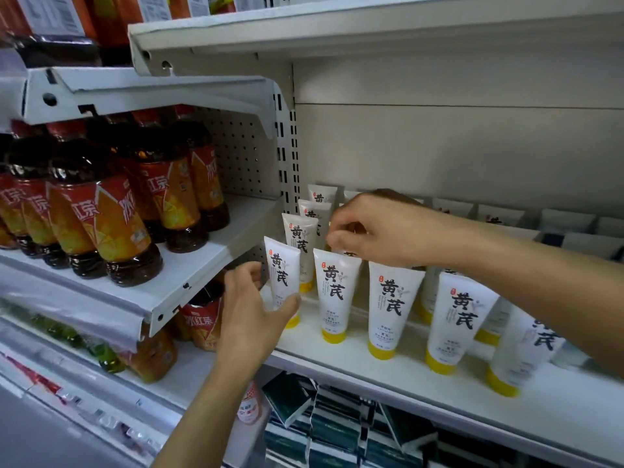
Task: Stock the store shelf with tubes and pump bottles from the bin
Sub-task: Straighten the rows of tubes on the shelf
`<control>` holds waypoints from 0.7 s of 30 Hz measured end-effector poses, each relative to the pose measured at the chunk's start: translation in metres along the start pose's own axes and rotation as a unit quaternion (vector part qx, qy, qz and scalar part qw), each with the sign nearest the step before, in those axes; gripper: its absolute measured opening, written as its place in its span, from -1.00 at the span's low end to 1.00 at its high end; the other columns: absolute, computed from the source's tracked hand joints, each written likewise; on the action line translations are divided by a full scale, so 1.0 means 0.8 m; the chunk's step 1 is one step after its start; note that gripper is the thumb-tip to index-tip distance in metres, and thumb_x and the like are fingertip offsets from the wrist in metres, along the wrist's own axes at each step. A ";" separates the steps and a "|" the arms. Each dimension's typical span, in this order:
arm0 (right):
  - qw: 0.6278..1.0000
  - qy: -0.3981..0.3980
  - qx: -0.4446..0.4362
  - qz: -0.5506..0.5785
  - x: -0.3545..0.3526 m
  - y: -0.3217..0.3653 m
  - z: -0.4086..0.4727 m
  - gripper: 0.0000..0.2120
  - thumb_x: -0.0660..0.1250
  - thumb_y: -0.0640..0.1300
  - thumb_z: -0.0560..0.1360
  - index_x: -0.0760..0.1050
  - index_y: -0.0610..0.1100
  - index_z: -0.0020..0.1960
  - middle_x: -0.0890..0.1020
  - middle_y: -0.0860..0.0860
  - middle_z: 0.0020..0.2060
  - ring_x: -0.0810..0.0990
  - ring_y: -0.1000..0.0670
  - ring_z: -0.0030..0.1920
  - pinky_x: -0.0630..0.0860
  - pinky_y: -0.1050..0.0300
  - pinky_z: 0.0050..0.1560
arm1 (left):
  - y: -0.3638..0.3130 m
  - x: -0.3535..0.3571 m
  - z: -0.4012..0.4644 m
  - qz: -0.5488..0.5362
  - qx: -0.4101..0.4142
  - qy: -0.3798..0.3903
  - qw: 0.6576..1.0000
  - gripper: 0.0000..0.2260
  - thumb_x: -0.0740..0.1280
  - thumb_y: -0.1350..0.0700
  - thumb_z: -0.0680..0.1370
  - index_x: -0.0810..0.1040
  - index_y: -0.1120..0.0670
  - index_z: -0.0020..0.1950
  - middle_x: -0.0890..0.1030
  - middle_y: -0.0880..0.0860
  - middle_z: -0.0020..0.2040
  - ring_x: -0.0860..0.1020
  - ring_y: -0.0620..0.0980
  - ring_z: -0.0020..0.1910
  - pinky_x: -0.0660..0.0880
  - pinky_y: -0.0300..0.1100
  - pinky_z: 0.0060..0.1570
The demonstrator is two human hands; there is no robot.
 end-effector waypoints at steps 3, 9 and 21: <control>0.999 -0.042 -0.005 -0.005 -0.014 0.001 -0.013 -0.80 0.22 0.04 0.54 0.56 0.01 -0.15 0.64 0.13 -0.21 0.61 0.06 -0.17 0.56 0.01 -0.06 | -0.017 -0.016 -0.023 0.011 0.036 -0.088 0.995 -0.43 0.53 0.00 0.37 0.33 0.04 0.26 0.28 -0.08 0.11 0.37 -0.09 0.13 0.38 -0.19 0.09; 0.983 -0.176 -0.004 0.051 -0.054 0.003 -0.060 -0.83 0.27 -0.03 0.54 0.63 -0.01 -0.05 0.66 0.11 -0.14 0.59 0.06 -0.11 0.53 -0.01 0.01 | -0.042 -0.008 -0.073 -0.065 0.089 -0.123 0.986 -0.63 0.47 0.15 0.44 0.36 0.00 0.12 0.37 -0.09 0.01 0.42 -0.18 -0.03 0.39 -0.36 -0.03; 0.916 -0.388 -0.005 0.098 -0.066 -0.011 -0.202 -0.84 0.30 -0.15 0.55 0.60 -0.18 -0.13 0.60 0.01 -0.28 0.51 0.00 -0.23 0.46 -0.01 -0.15 | -0.041 0.059 -0.108 -0.119 0.028 -0.007 0.992 -0.60 0.48 0.06 0.46 0.33 -0.07 0.15 0.44 -0.06 0.12 0.48 -0.09 0.10 0.43 -0.24 0.07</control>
Point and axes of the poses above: each hand's wrist, its own z-axis towards the middle knuckle, its own x-axis out of the palm, y = z × x, the point moved 9 cm from there along z, towards the middle knuckle
